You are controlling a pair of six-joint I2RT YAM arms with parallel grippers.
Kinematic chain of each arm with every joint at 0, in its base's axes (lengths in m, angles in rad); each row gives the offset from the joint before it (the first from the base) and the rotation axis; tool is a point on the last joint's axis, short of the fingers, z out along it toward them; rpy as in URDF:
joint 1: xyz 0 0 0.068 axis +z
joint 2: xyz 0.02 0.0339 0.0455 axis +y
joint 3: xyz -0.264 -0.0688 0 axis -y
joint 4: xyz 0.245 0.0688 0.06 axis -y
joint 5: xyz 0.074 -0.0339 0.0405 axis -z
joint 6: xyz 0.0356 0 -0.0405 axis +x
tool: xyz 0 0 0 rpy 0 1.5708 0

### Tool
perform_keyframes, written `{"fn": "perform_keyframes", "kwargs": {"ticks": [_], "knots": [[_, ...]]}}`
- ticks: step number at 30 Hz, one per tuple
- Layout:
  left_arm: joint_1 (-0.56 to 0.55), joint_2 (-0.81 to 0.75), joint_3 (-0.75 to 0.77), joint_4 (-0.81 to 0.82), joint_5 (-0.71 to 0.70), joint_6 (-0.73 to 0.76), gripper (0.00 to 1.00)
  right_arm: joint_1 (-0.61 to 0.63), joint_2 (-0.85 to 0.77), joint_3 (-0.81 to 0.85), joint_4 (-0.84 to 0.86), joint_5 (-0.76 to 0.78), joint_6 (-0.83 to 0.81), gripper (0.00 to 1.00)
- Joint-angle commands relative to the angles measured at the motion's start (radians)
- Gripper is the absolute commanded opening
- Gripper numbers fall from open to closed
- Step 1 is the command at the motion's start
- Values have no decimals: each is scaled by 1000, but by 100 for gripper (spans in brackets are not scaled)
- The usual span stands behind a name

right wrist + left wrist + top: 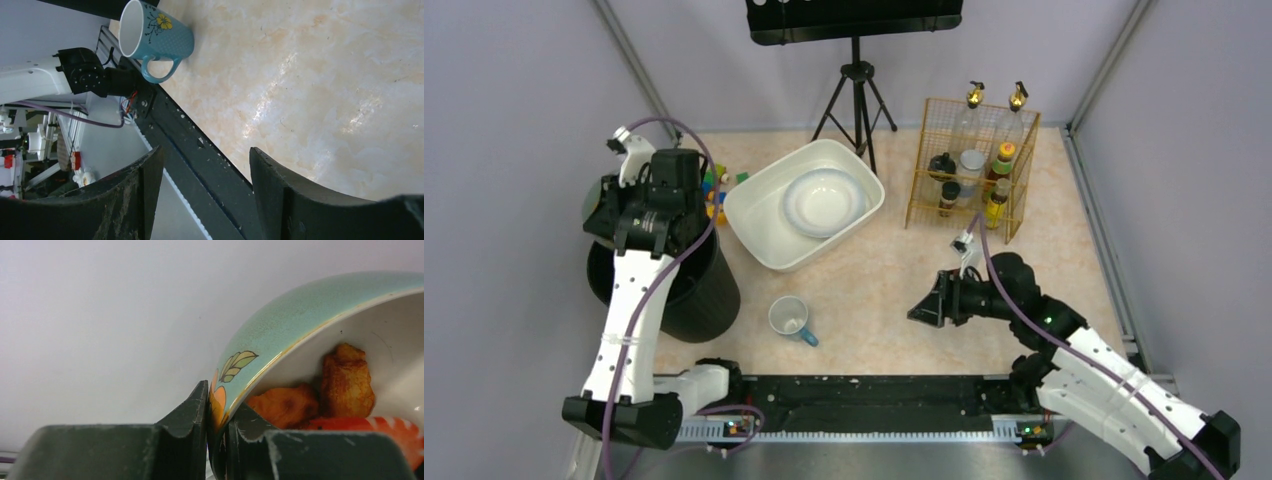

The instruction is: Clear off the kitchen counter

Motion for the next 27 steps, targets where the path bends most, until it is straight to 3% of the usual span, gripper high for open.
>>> {"fn": "perform_keyframes", "kwargs": {"ticks": [1,8,19,24,27], "knots": [[-23,-51,-17,378,-346,210,0,-6,-30,3,35,-8,7,63],[-46,-110,-121,352,-350,206,0,-7,-34,-6,29,-10,-1,63],[-82,-130,-100,361,-344,217,0,-6,-27,-2,31,5,0,63],[-84,-105,-12,323,-343,220,0,-7,-24,-10,50,0,2,63],[-108,-98,-94,386,-346,289,0,-6,-20,-19,74,-2,11,63]]}}
